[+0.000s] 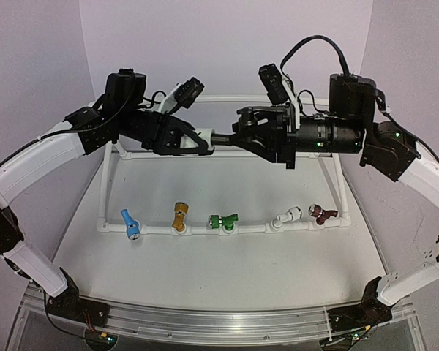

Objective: Install the water faucets

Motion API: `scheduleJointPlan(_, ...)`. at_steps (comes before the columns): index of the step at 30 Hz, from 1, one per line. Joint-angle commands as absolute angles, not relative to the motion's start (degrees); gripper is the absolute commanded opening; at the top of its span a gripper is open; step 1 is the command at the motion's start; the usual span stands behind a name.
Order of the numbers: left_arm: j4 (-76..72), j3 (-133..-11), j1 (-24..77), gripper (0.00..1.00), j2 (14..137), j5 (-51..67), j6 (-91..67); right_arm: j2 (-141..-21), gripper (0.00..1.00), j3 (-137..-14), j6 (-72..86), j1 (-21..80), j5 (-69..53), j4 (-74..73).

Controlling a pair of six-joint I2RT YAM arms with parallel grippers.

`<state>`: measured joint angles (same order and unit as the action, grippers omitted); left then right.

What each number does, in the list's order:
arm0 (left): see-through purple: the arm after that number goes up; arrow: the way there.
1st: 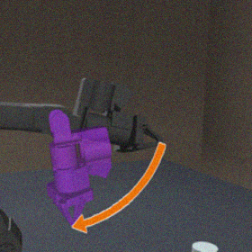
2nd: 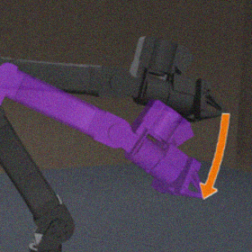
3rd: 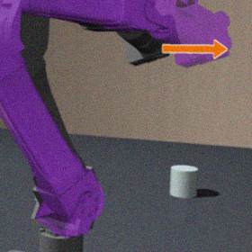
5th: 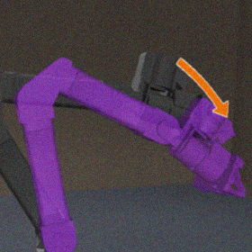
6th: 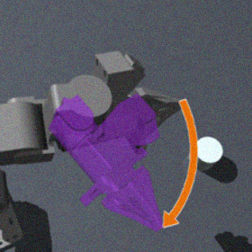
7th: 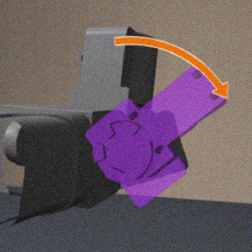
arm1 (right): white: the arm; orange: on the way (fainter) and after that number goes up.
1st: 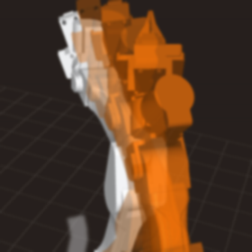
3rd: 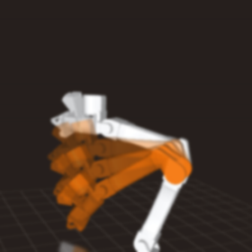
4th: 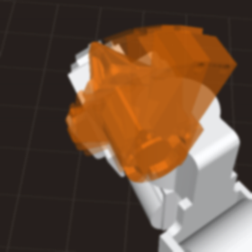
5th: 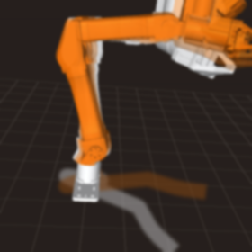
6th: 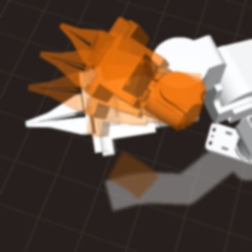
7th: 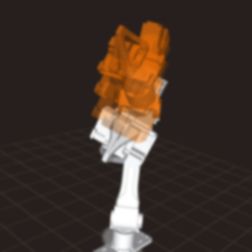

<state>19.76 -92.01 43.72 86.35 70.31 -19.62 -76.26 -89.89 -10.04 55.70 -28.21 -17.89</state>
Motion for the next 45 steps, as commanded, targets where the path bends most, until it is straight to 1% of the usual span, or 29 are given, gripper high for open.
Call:
scheduleJointPlan(1, 15.17, -94.04, 43.95, 0.03, 85.97, 72.56, -24.51, -73.94, 0.00, -91.85, -14.11, 55.60, -23.54, -15.47)
scheduleJointPlan(2, 15.04, -94.00, 43.95, 0.01, 85.97, 72.52, -24.57, -73.86, 0.00, -91.89, -14.15, 55.62, -23.56, -15.47)
scheduleJointPlan(4, 14.99, -93.64, 43.95, 0.00, 85.64, 71.98, -24.27, -73.74, 0.00, -91.94, -13.56, 55.60, -24.08, -15.49)
scheduleJointPlan(5, 15.06, -93.48, 43.95, 0.00, 85.45, 71.86, -24.03, -73.59, 0.05, -91.85, -13.06, 55.63, -24.23, -15.48)
scheduleJointPlan(6, 15.08, -93.43, 43.95, 0.00, 85.40, 71.95, -23.99, -73.39, 0.19, -91.72, -12.49, 55.62, -24.13, -15.47)
scheduleJointPlan(7, 15.16, -93.55, 43.95, 0.00, 85.45, 72.03, -24.13, -73.23, 0.40, -91.61, -12.15, 55.64, -23.59, -15.47)
scheduleJointPlan(8, 15.28, -93.66, 43.95, 0.00, 85.52, 72.14, -24.26, -73.05, 0.56, -91.50, -11.92, 55.64, -23.00, -15.47)
scheduleJointPlan(9, 15.37, -93.69, 43.95, 0.00, 85.58, 72.26, -24.32, -72.85, 0.60, -91.38, -11.91, 55.59, -22.48, -15.50)
scheduleJointPlan(11, 15.41, -93.76, 43.93, 0.00, 85.73, 72.29, -24.49, -72.40, 0.61, -91.32, -12.03, 55.60, -21.98, -15.56)
scheduleJointPlan(13, 15.54, -93.75, 43.89, 0.00, 85.90, 72.85, -24.54, -72.10, 0.59, -91.54, -12.04, 55.57, -21.94, -15.56)
scheduleJointPlan(15, 15.63, -93.82, 43.93, 0.00, 86.15, 73.18, -24.60, -71.99, 0.54, -91.86, -12.04, 55.56, -22.10, -15.61)
scheduleJointPlan(20, 16.29, -93.95, 43.94, 0.00, 86.26, 73.25, -22.94, -71.98, 0.32, -91.81, -11.81, 55.59, -23.12, -15.64)
scheduleJointPlan(23, 17.07, -94.07, 43.94, 0.00, 85.81, 72.69, -20.61, -72.07, 0.23, -91.48, -10.63, 55.59, -24.07, -15.64)
scheduleJointPlan(26, 17.39, -93.78, 43.95, 0.00, 85.15, 72.01, -18.27, -72.07, 0.19, -90.83, -8.94, 55.59, -25.31, -15.73)
scheduleJointPlan(27, 17.70, -93.81, 43.95, 0.00, 84.92, 71.58, -17.42, -72.12, 0.20, -90.70, -8.50, 55.57, -25.71, -15.73)
scheduleJointPlan(28, 18.12, -93.87, 43.97, 0.00, 84.73, 70.85, -16.47, -72.18, 0.21, -90.60, -8.07, 55.56, -26.12, -15.77)
scheduleJointPlan(29, 18.70, -93.96, 44.05, 0.00, 84.60, 69.89, -15.51, -72.26, 0.25, -90.52, -7.69, 55.56, -26.49, -15.83)
scheduleJointPlan(31, 19.51, -94.36, 44.20, 0.00, 84.53, 69.01, -14.16, -72.47, 0.36, -90.46, -7.20, 55.60, -26.68, -16.08)
scheduleJointPlan(32, 19.58, -94.56, 44.21, 0.00, 84.61, 69.10, -13.97, -72.56, 0.38, -90.55, -7.19, 55.58, -26.54, -16.32)
scheduleJointPlan(33, 19.60, -94.75, 44.26, 0.00, 84.63, 69.19, -13.85, -72.78, 0.38, -90.76, -7.28, 55.60, -26.29, -16.68)
scheduleJointPlan(35, 19.54, -94.95, 44.28, 0.00, 84.61, 69.25, -13.77, -73.14, 0.31, -91.28, -7.79, 55.62, -26.11, -17.37)
scheduleJointPlan(40, 19.44, -94.44, 44.34, 0.00, 83.86, 68.48, -12.87, -73.46, 0.00, -92.26, -8.81, 55.59, -26.02, -18.01)
scheduleJointPlan(41, 19.56, -94.26, 44.38, 0.00, 83.65, 67.99, -12.38, -73.52, 0.00, -92.49, -8.79, 55.63, -25.91, -18.02)
scheduleJointPlan(43, 20.47, -93.88, 44.56, 0.03, 83.13, 66.11, -10.10, -73.58, 0.00, -92.80, -8.66, 55.61, -26.10, -17.97)
scheduleJointPlan(44, 21.44, -93.76, 44.80, 0.06, 82.82, 64.80, -8.15, -73.62, 0.00, -93.01, -8.44, 55.57, -26.30, -17.99)
scheduleJointPlan(45, 23.01, -93.80, 45.10, 0.11, 82.56, 63.29, -5.86, -73.67, 0.00, -93.21, -8.20, 55.57, -26.54, -17.94)
